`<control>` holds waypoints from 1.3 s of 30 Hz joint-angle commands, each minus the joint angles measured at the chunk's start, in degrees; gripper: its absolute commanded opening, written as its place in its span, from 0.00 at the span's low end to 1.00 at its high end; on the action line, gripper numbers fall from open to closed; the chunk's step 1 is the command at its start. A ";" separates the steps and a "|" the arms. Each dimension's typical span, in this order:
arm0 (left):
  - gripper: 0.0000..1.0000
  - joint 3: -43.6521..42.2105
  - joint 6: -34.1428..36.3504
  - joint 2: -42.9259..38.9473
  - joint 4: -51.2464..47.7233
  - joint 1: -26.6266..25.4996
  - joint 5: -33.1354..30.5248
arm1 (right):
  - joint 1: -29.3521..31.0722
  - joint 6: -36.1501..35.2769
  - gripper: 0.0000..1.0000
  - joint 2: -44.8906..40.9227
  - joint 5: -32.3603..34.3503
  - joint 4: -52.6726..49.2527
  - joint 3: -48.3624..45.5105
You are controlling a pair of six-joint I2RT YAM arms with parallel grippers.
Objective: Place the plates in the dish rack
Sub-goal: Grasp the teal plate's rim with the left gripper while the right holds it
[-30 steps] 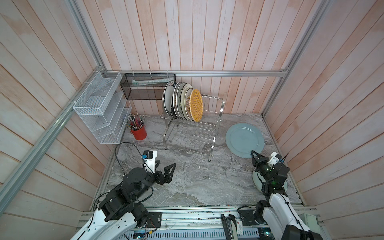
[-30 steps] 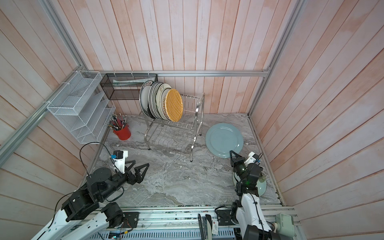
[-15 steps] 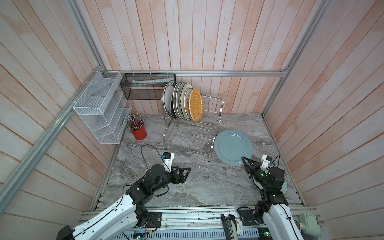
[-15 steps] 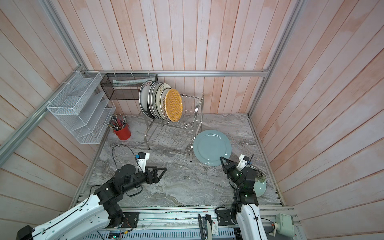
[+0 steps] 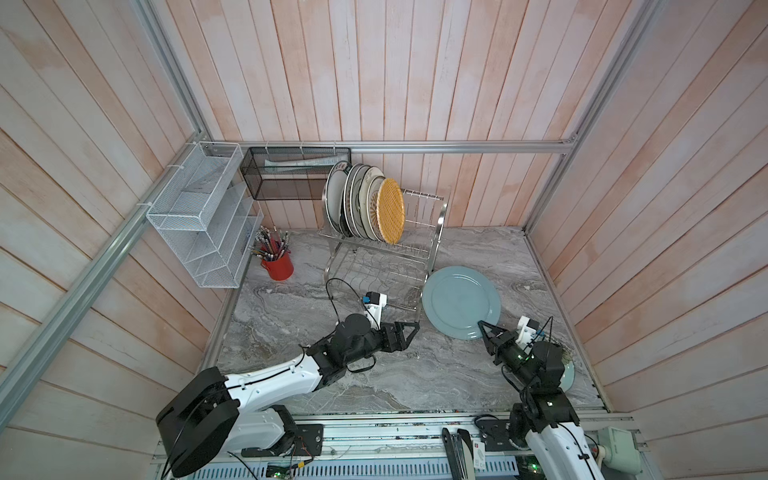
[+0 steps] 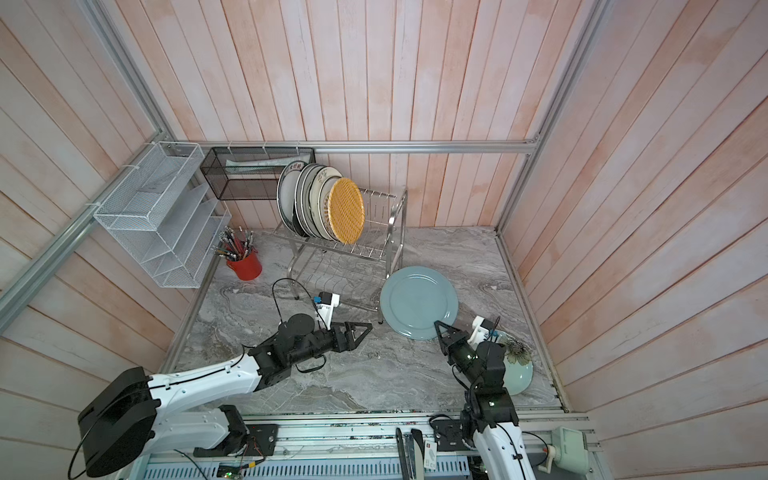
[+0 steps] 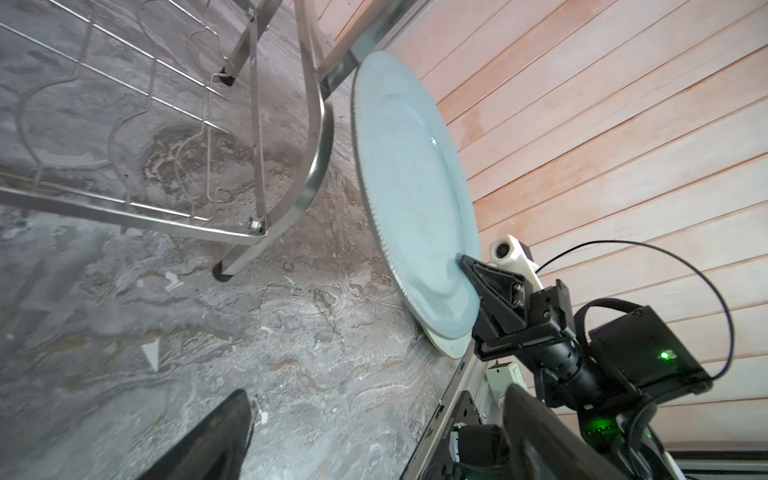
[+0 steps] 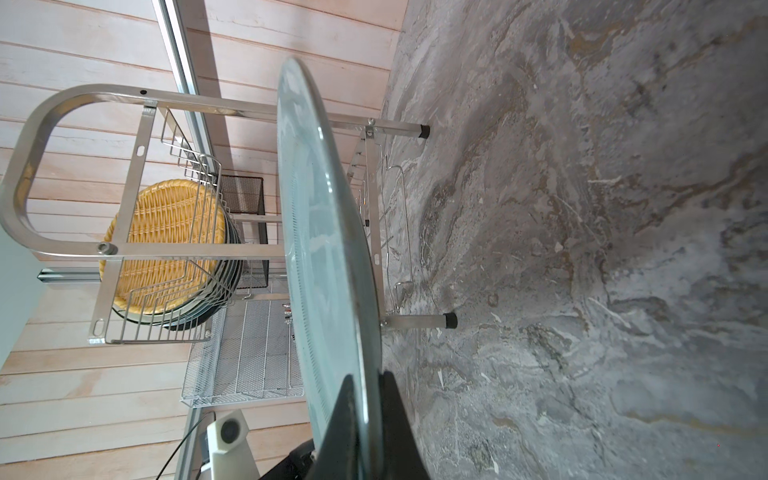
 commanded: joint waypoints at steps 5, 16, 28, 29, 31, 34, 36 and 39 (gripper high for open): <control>0.95 2.82 -2.59 4.42 6.67 -0.68 0.90 | 1.01 0.44 0.00 -5.37 -4.28 1.04 1.03; 0.79 5.35 -7.97 11.75 11.77 -1.72 -0.01 | 2.84 1.69 0.00 -7.86 -4.95 -0.22 0.60; 0.37 6.93 -14.94 17.70 16.47 -1.84 -2.03 | 3.50 1.70 0.00 -9.70 -5.52 -0.52 -0.20; 0.33 6.95 -15.32 17.99 17.06 -1.89 -1.95 | 3.47 1.69 0.00 -9.80 -5.55 -0.52 -0.29; 0.22 6.71 -16.24 18.46 18.43 -2.00 -1.62 | 3.58 1.70 0.00 -9.80 -5.92 -0.43 -0.36; 0.04 5.43 -17.91 17.93 21.15 -2.18 -1.27 | 3.55 1.70 0.00 -9.75 -6.54 -0.19 -0.46; 0.00 4.18 -18.86 16.69 22.72 -2.32 -1.25 | 3.58 1.37 0.00 -9.80 -6.91 0.20 -0.44; 0.00 1.98 -19.24 13.86 23.45 -2.77 -2.04 | 3.64 -0.41 0.28 -9.29 -7.37 2.40 0.27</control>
